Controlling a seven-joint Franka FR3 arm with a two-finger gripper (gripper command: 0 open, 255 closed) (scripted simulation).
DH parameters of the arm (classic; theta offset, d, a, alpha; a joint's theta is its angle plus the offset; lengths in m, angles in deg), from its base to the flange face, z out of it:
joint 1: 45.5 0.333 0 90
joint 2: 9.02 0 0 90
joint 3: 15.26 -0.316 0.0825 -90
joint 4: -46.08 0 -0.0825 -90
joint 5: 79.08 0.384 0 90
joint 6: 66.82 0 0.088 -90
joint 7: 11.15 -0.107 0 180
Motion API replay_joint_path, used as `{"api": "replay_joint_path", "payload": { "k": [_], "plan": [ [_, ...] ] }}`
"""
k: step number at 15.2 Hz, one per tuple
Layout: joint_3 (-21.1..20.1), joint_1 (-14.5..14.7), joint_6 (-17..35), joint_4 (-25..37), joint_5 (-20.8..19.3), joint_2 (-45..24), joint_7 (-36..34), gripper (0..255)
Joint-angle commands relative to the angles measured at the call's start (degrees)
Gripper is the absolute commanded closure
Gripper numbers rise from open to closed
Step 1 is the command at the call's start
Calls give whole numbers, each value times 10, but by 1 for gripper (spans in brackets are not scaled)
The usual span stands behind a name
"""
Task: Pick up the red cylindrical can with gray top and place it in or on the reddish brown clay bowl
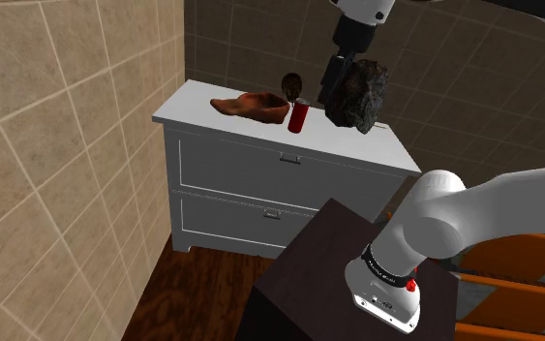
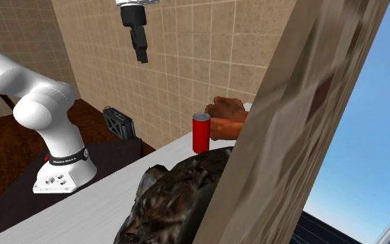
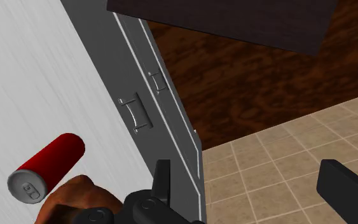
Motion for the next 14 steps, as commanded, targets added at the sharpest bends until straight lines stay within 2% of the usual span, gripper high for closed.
{"api": "replay_joint_path", "payload": {
  "k": [1, 8, 14],
  "plan": [
    [0, 0, 0, 0, 0, 0, 0, 0],
    [71, -20, 68, 22, -27, -101, 73, 0],
    [128, -32, 117, 68, -30, -207, 137, 0]
  ]
}}
